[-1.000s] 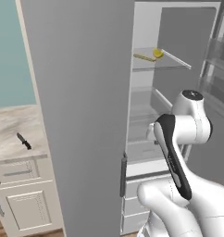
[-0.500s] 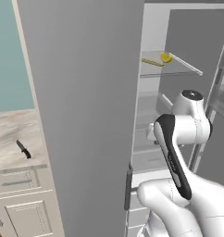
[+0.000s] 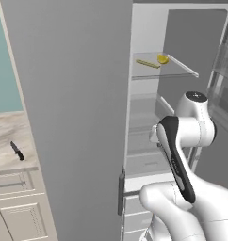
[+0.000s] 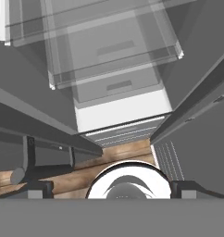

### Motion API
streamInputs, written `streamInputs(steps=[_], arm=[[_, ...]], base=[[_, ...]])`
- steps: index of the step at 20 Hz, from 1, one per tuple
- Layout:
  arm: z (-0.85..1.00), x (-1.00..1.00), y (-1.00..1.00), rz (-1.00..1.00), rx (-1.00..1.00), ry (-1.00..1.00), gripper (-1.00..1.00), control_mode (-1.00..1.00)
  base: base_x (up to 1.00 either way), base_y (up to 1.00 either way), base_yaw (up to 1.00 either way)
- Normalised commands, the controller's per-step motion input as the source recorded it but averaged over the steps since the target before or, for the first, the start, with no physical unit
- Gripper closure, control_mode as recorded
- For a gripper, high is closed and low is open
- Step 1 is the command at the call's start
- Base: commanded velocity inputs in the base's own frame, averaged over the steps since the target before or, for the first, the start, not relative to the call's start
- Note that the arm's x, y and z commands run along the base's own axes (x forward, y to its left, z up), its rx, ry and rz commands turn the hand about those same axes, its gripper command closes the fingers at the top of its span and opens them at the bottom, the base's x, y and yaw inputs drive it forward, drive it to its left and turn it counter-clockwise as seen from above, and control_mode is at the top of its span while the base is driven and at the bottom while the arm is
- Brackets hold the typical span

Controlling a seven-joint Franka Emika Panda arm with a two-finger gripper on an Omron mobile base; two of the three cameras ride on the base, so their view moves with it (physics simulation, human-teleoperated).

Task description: Retrieve the butter from the fridge and place it on a plate on the dining table. Then retrieve the butter knife by the fridge and place it near the plate.

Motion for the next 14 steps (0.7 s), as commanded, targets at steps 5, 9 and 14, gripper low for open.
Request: streamInputs(steps=[5, 9, 14], arm=[[0.0, 0.0, 0.0, 0.0, 0.0, 0.0, -1.0, 1.0], [0.0, 0.0, 0.0, 0.0, 0.0, 0.0, -1.0, 1.0], [0.0, 0.0, 0.0, 0.0, 0.0, 0.0, -1.0, 1.0]], base=[[0.08, -0.19, 0.0], [0.04, -0.33, 0.0], [0.09, -0.31, 0.0]])
